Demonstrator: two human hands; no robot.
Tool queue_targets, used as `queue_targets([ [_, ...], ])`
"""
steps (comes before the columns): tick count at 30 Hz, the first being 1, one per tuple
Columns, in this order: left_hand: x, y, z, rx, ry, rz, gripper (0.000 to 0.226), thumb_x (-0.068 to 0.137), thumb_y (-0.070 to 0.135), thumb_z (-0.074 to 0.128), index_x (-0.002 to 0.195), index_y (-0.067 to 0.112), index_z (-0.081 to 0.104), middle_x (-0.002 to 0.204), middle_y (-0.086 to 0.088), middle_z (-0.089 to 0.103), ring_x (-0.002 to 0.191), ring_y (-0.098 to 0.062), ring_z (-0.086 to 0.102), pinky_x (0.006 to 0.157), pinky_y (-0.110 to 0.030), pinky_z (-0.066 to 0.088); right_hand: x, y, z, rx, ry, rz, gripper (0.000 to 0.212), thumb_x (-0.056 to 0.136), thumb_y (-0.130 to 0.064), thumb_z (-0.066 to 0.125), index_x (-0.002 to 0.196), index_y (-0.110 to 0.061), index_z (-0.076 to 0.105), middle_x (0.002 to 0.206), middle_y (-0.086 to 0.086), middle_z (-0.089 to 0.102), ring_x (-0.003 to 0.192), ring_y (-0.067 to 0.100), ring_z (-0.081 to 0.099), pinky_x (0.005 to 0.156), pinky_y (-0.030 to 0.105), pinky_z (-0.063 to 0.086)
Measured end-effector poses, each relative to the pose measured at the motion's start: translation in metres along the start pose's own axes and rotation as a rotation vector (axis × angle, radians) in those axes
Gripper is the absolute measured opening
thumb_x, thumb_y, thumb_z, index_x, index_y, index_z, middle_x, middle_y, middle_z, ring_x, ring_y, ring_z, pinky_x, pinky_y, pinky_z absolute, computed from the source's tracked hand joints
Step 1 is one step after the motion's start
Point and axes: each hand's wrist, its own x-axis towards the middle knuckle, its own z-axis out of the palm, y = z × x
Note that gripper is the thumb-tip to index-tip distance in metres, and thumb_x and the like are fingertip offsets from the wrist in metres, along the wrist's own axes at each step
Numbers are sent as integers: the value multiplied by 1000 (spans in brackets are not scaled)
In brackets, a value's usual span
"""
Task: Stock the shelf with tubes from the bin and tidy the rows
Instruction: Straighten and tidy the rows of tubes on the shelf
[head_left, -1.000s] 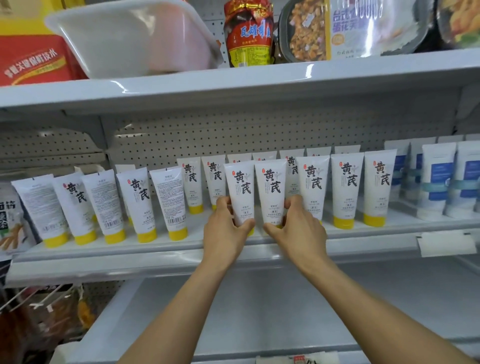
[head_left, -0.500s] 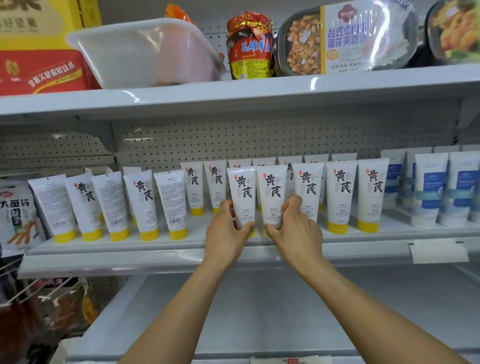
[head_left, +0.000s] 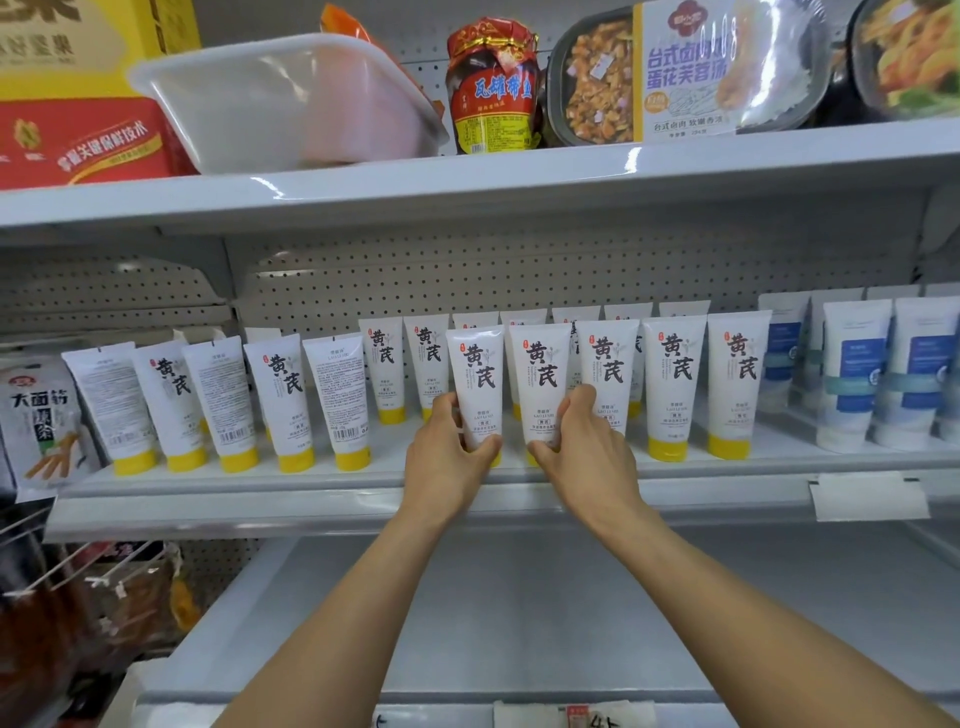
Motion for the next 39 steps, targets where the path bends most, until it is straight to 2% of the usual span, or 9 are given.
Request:
queue_targets([
  [6,-1,0,-2,-26,-26,-7,54,78,27,73,124,18,47,109,1,68,95,-16,66,87,-39,54,-6,3,-6,13,-26,-50,37,91,-23,57,113,-5,33,101,13,63,92,35,62,69,38,47],
  [9,-4,2,-5,-3,-41,-7,62,80,27,73,133,15,43,119,0,65,107,-17,62,89,-28,48,-9,8,-8,-15,-20,-85,32,93,-22,52,114,-5,35,100,13,63,90,32,62,68,39,50],
  [12,-9,4,-10,4,-55,-20,68,82,26,73,139,13,38,126,-3,62,114,-16,59,86,-21,40,-10,14,-9,-13,-3,-96,20,95,-21,51,107,-9,40,100,11,63,89,29,61,66,36,47],
  [15,-17,3,-11,13,-6,-18,70,82,28,73,139,14,36,127,-5,59,115,-17,57,92,-27,43,-16,20,-8,28,0,-114,15,94,-17,51,106,-12,45,103,9,63,92,28,60,72,38,50],
  [18,-26,-2,-9,-4,44,10,65,81,30,74,134,16,38,130,-2,55,115,-15,55,96,-30,45,-24,28,-5,64,-32,-165,24,92,-17,52,116,-16,51,108,8,64,99,29,58,79,40,50],
  [22,-30,-4,-7,-12,15,51,60,82,30,73,131,19,39,132,4,51,110,-10,53,91,-25,43,-25,31,-5,41,-83,-243,37,91,-21,55,127,-26,58,122,4,63,108,27,56,92,37,45],
  [28,-27,-2,-3,-75,10,40,55,82,25,74,127,19,42,124,7,57,106,-8,59,87,-20,43,-21,30,-7,-14,-189,-278,45,91,-24,54,136,-28,51,132,2,56,117,25,52,100,36,41],
  [35,-15,-1,1,27,31,-37,64,75,40,74,126,27,37,119,10,62,97,-11,65,85,-41,54,-19,31,-8,11,-215,-276,46,90,-24,56,135,-28,50,136,-2,54,122,21,50,103,33,40],
  [39,-8,2,2,117,27,-93,66,72,44,74,126,29,37,111,10,65,95,-17,66,83,-44,54,-18,29,-7,9,-190,-272,43,90,-19,54,132,-29,53,130,1,57,117,23,53,98,36,44],
])
